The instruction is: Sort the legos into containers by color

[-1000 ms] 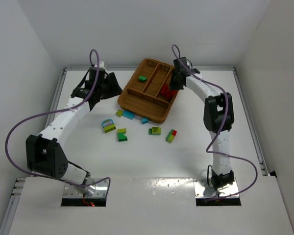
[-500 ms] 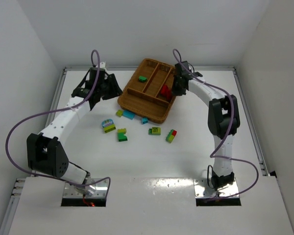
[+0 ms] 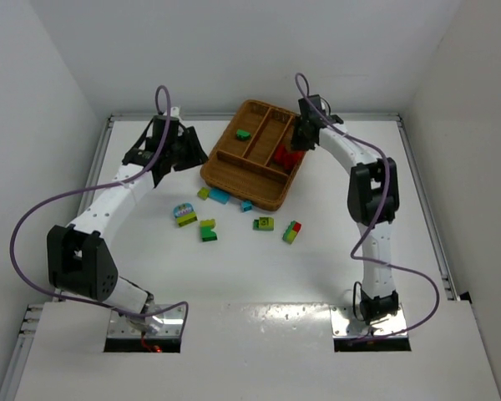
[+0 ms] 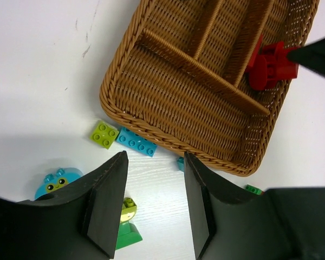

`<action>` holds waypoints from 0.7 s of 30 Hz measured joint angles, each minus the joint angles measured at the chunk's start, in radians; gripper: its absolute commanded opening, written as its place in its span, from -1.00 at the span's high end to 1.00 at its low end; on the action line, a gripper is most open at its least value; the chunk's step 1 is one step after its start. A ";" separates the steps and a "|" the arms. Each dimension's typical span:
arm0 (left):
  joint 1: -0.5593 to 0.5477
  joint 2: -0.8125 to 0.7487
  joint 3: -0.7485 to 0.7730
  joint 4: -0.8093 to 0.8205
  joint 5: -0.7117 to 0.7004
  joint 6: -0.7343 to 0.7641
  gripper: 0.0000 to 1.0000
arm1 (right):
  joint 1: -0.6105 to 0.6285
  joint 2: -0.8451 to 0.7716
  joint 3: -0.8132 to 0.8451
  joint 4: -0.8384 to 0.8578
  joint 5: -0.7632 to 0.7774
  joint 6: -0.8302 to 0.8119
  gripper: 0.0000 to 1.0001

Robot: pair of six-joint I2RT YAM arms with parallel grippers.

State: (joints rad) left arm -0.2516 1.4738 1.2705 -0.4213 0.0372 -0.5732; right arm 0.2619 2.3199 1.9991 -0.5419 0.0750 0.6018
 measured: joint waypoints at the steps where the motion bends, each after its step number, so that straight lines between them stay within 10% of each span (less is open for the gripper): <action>1: 0.000 0.000 0.000 0.000 0.000 0.001 -0.02 | 0.002 -0.037 -0.061 0.013 -0.001 0.000 0.88; 13: 0.000 0.005 0.000 -0.003 0.000 0.011 -0.02 | 0.020 -0.212 -0.328 0.068 -0.015 -0.001 0.88; 21: 0.003 0.005 0.000 -0.007 0.000 0.012 -0.02 | -0.024 0.035 0.051 -0.014 0.002 -0.001 0.88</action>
State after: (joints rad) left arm -0.2481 1.4784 1.2705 -0.4286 0.0372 -0.5613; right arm 0.2375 2.3547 2.0502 -0.5564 0.0765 0.6010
